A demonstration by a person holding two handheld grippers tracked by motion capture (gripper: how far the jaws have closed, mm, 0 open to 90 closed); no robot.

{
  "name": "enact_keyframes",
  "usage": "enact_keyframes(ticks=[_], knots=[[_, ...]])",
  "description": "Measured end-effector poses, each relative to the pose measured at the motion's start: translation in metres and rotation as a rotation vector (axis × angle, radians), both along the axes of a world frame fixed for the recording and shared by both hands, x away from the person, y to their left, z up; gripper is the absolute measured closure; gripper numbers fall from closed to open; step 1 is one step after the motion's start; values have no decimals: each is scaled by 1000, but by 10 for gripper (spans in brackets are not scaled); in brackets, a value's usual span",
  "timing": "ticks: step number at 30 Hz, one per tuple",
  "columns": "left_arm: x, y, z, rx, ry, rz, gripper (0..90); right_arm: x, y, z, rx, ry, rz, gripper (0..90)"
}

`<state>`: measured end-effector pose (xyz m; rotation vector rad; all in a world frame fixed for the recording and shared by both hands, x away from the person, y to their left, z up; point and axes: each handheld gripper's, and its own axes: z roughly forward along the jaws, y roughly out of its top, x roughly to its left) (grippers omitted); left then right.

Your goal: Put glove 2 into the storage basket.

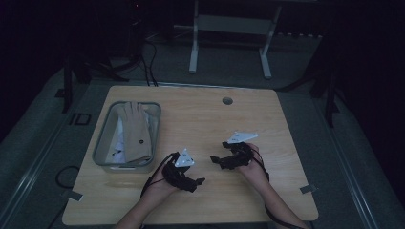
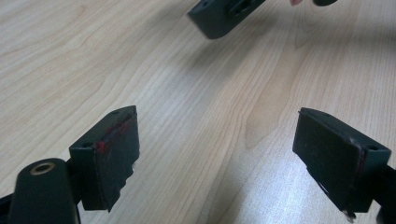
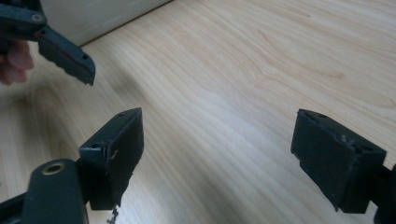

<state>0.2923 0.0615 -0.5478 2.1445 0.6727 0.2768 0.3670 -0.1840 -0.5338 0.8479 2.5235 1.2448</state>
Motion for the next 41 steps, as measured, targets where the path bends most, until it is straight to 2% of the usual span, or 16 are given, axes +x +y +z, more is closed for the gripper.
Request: enact_keyframes(ticks=[13,18,22,25,30,33,41], knots=[[-5,1,-9,-19,9,-6,149,-13,-25,-13,-3,9,-27,155],[-7,2,-15,-14,26,-6,149,-16,-35,-19,18,14,-45,152],[-9,4,-15,-31,2,1,149,-20,-41,-22,-4,6,-56,152],[-11,7,-15,-30,-8,12,150,-23,-49,-23,12,6,-72,151],[-11,10,-16,-36,3,13,150,-21,-59,-24,24,-2,-107,149],[-11,10,-17,-41,5,9,150,-20,-60,-24,19,-7,-113,149],[-10,12,-19,-50,21,13,150,-19,-55,-28,11,20,-90,149]])
